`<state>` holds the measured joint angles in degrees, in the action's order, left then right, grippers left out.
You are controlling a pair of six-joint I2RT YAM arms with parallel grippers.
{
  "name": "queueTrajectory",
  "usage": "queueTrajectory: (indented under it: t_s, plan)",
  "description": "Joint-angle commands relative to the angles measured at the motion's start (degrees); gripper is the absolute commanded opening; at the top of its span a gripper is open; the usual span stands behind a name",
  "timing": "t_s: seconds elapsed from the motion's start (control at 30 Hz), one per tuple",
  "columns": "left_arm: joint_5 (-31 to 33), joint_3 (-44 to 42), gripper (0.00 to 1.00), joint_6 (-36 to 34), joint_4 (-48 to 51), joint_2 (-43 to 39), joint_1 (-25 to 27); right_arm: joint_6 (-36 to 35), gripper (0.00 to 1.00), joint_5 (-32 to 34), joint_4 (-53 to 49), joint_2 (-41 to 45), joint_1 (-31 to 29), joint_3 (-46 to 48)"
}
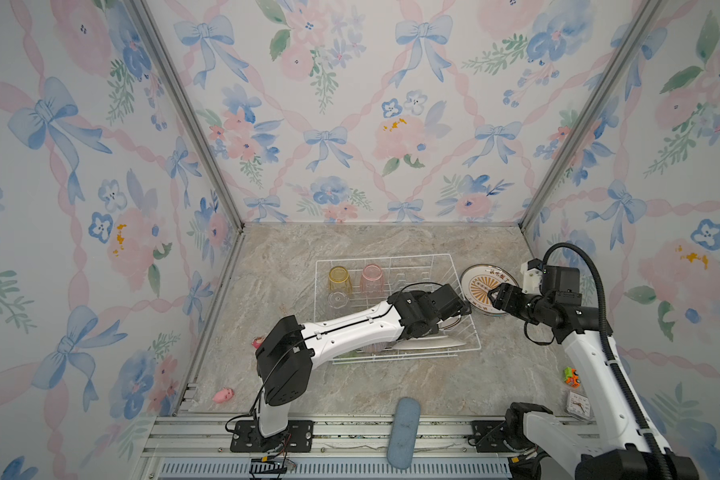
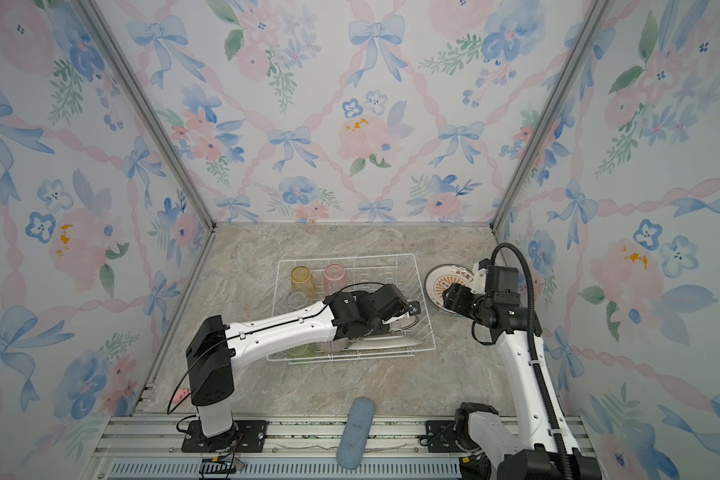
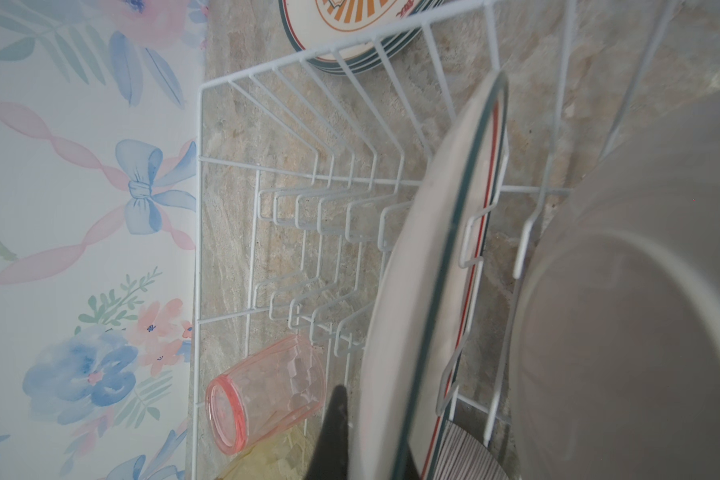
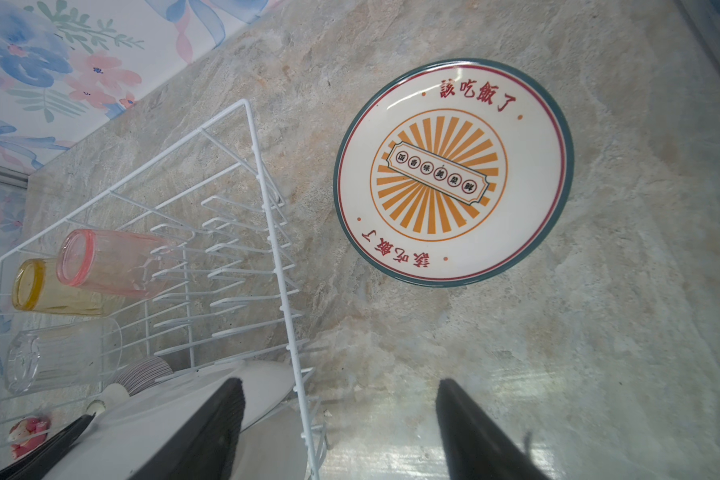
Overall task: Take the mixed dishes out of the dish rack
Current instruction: 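Close the left gripper on the white plate's rim in the rack, then lift the white plate up out of the rack with the left gripper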
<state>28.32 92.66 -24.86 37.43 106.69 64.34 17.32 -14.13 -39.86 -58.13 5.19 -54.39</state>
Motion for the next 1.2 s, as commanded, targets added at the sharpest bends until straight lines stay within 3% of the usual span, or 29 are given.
queueTrajectory:
  t_s: [0.0,1.17]
  plan:
    - [0.6,1.4,0.00,0.1,0.8,0.5,-0.6,-0.6,0.76,1.1,-0.1,0.1,0.3,0.6]
    - [-1.7,6.5,0.00,2.3,1.0,-7.6,-4.5,0.4,0.75,1.2,0.1,0.6,0.2,0.3]
